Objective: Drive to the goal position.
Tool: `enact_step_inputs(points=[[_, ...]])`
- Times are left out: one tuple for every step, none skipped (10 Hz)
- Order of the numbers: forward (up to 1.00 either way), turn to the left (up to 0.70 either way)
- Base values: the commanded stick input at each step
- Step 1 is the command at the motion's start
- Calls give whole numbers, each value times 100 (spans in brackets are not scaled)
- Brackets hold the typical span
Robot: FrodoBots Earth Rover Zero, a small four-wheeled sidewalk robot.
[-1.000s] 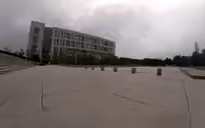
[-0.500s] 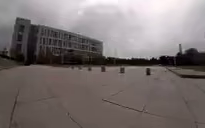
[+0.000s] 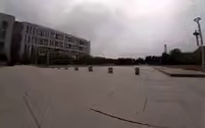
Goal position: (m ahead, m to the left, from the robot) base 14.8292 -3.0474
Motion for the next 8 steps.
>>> enact_step_inputs(points=[[70,0],[70,0],[70,0],[70,0],[70,0],[70,0],[70,0],[70,0]])
